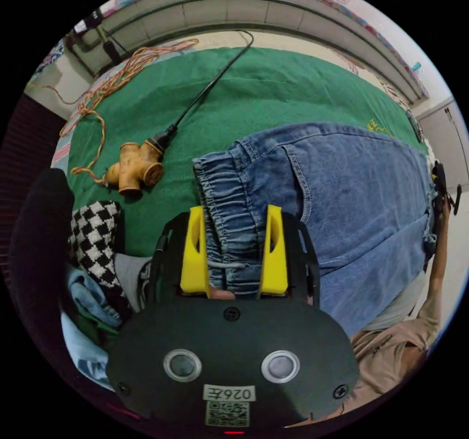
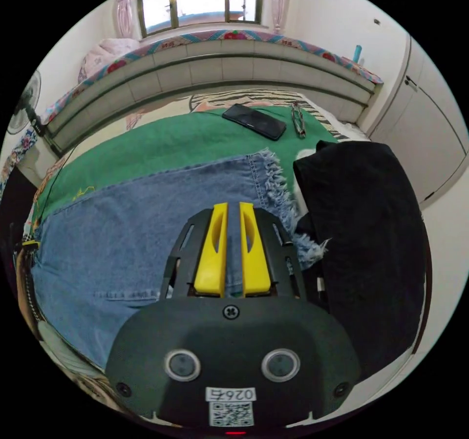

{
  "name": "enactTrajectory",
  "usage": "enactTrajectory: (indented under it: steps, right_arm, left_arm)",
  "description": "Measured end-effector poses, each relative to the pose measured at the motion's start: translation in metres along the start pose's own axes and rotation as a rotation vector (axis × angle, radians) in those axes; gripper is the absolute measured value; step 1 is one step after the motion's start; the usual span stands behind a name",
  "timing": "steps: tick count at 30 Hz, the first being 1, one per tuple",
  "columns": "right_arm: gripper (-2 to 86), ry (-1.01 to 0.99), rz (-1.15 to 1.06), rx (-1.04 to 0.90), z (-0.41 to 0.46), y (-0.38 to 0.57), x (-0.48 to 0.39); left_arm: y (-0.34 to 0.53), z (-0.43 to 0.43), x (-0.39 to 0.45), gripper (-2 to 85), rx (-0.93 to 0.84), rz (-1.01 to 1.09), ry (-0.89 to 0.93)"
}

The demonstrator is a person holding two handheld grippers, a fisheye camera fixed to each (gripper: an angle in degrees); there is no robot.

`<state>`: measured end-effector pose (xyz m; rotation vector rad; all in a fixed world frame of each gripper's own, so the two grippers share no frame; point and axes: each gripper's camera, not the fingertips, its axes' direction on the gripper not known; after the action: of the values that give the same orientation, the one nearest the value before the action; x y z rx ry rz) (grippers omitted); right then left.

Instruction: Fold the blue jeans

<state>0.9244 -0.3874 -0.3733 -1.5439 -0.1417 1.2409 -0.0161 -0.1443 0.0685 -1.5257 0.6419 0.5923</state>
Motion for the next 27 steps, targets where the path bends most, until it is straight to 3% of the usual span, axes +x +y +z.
enactTrajectory:
  steps: [2,3,4,6,10,15,19,23,25,27]
  right_arm:
    - [-0.3,0.001,-0.007,-0.064,0.026,-0.011,-0.001]
    - [-0.6,0.017,-0.031,-0.202,0.053,-0.016,-0.002]
    - [-0.7,0.0,-0.021,-0.192,0.053,-0.018,0.0]
    - [-0.8,0.003,0.041,-0.155,0.039,-0.018,0.006]
    - [-0.6,-0.016,-0.119,-0.065,-0.016,0.023,-0.012]
    - [2.1,-0.178,-0.322,0.118,-0.095,0.122,-0.042]
    - [6.8,-0.201,-0.465,0.112,-0.124,0.193,-0.058]
    - [9.6,-0.158,-0.488,0.064,-0.121,0.221,-0.052]
    - [10.9,-0.171,-0.442,0.049,-0.115,0.224,-0.037]
    - [11.7,-0.171,-0.401,0.035,-0.105,0.222,-0.025]
  left_arm:
    - [-0.002,-0.007,0.008,9.1,0.031,0.018,-0.062]
    - [0.0,-0.017,0.003,5.5,0.078,0.023,-0.095]
    - [-0.001,-0.022,-0.005,5.4,0.089,-0.007,-0.1]
    - [-0.003,-0.024,-0.044,5.7,0.074,-0.121,0.086]
    - [0.023,-0.023,-0.057,7.8,0.162,-0.141,0.197]
    - [0.152,-0.078,-0.002,2.7,0.518,-0.101,-0.07]
    - [0.257,-0.107,0.022,0.3,0.733,-0.046,-0.096]
    - [0.332,-0.103,-0.009,1.7,0.684,-0.11,0.081]
    - [0.347,-0.091,-0.028,7.7,0.639,-0.112,0.188]
    - [0.349,-0.069,-0.052,12.5,0.577,-0.094,0.427]
